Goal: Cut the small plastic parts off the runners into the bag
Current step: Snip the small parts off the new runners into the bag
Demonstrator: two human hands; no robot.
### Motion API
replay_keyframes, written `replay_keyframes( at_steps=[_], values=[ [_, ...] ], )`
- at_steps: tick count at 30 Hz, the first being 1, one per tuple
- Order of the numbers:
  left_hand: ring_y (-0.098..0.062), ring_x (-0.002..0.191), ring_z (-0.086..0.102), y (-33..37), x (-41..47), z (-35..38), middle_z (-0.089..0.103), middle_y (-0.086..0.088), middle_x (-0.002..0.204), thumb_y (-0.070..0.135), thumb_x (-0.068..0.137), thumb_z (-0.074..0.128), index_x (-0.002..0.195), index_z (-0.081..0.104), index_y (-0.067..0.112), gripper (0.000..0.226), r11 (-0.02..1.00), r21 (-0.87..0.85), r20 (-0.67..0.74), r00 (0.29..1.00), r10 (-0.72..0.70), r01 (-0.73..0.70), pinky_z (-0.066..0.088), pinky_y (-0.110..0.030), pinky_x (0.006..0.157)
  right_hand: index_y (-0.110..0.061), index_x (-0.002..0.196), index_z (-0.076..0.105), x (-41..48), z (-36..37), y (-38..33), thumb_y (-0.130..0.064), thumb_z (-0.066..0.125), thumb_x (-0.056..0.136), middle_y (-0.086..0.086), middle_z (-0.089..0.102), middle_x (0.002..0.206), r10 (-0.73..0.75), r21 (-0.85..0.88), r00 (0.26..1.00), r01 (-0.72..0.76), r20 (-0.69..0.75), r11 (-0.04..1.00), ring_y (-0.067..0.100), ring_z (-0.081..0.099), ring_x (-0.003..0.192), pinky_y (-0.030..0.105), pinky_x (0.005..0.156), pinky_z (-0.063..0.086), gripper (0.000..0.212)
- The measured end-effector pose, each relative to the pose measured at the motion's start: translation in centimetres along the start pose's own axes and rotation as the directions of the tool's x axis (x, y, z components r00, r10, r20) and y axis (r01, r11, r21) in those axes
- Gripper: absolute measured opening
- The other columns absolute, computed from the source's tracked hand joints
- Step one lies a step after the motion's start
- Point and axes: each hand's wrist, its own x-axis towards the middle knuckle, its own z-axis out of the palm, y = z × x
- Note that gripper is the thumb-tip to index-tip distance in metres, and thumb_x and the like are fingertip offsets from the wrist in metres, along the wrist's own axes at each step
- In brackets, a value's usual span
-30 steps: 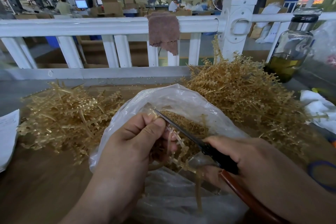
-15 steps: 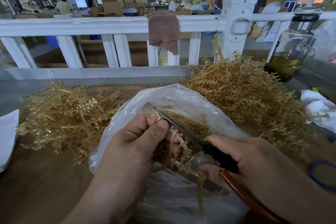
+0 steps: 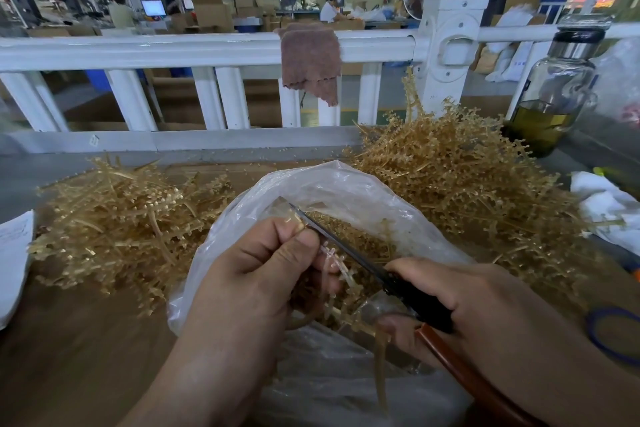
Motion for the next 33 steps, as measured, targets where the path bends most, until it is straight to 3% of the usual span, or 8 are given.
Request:
replay_keyframes(
  at_steps=[4, 11, 13, 18, 23, 33],
  values=[
    [-0.020, 0.063, 0.067, -0.05, -0.03, -0.07, 0.070, -0.011, 0.069, 0.041, 0.064, 0.070, 0.062, 0.070, 0.022, 0.019, 1.000, 0.005, 0.001, 1.000, 0.009, -0.009, 0.057, -0.026, 0.060, -0.036, 0.104, 0.064, -0.05, 0.00, -0.05, -0.082, 0.043, 0.076, -0.016, 0.066, 0.078, 0.010, 0.016, 1.000, -0.010, 0.010, 1.000, 0.002, 0.064, 0.072, 0.022, 0.063, 0.049, 0.057],
    [-0.020, 0.064, 0.068, 0.15, -0.21, -0.01, 0.069, -0.009, 0.067, 0.040, 0.064, 0.071, 0.061, 0.068, 0.023, 0.018, 1.000, -0.004, 0.004, 1.000, 0.002, -0.002, 0.057, -0.026, 0.060, -0.037, 0.103, 0.063, -0.11, -0.12, 0.00, -0.087, 0.033, 0.078, -0.015, 0.066, 0.077, 0.007, 0.019, 0.999, -0.008, 0.034, 1.000, -0.001, 0.063, 0.070, 0.016, 0.060, 0.046, 0.063],
    [-0.020, 0.064, 0.067, 0.21, -0.26, 0.03, 0.069, -0.010, 0.067, 0.039, 0.065, 0.070, 0.061, 0.067, 0.022, 0.018, 1.000, 0.000, 0.008, 1.000, 0.007, -0.007, 0.056, -0.025, 0.060, -0.036, 0.102, 0.064, -0.05, -0.15, 0.05, -0.085, 0.038, 0.079, -0.014, 0.066, 0.077, 0.009, 0.028, 0.999, -0.010, 0.050, 1.000, -0.001, 0.063, 0.068, 0.014, 0.058, 0.046, 0.061],
    [-0.020, 0.065, 0.068, 0.24, -0.27, 0.11, 0.068, -0.007, 0.068, 0.035, 0.069, 0.069, 0.062, 0.068, 0.022, 0.015, 1.000, -0.002, 0.003, 1.000, 0.018, -0.018, 0.056, -0.025, 0.060, -0.033, 0.105, 0.063, -0.02, -0.12, 0.29, -0.091, 0.036, 0.077, -0.013, 0.068, 0.082, 0.013, 0.035, 0.998, -0.015, 0.065, 0.999, -0.002, 0.065, 0.071, 0.021, 0.064, 0.050, 0.070],
    [-0.017, 0.063, 0.068, 0.36, -0.25, 0.22, 0.067, -0.003, 0.065, 0.032, 0.069, 0.068, 0.060, 0.067, 0.024, 0.012, 1.000, -0.015, -0.004, 1.000, 0.007, -0.007, 0.058, -0.025, 0.061, -0.040, 0.108, 0.060, -0.03, -0.33, 0.25, -0.086, 0.044, 0.078, -0.018, 0.066, 0.084, 0.013, 0.064, 0.996, -0.019, 0.091, 0.998, -0.004, 0.063, 0.070, 0.012, 0.059, 0.046, 0.057],
    [-0.018, 0.061, 0.067, 0.61, -0.52, 0.58, 0.067, -0.006, 0.065, 0.029, 0.073, 0.066, 0.059, 0.066, 0.024, 0.015, 0.999, 0.046, -0.003, 1.000, 0.017, -0.017, 0.057, -0.026, 0.058, -0.045, 0.109, 0.058, -0.14, -0.41, 0.12, -0.086, 0.044, 0.079, -0.017, 0.066, 0.082, 0.008, 0.100, 0.994, -0.019, 0.109, 0.995, -0.004, 0.063, 0.066, 0.011, 0.059, 0.044, 0.053]
  ],
)
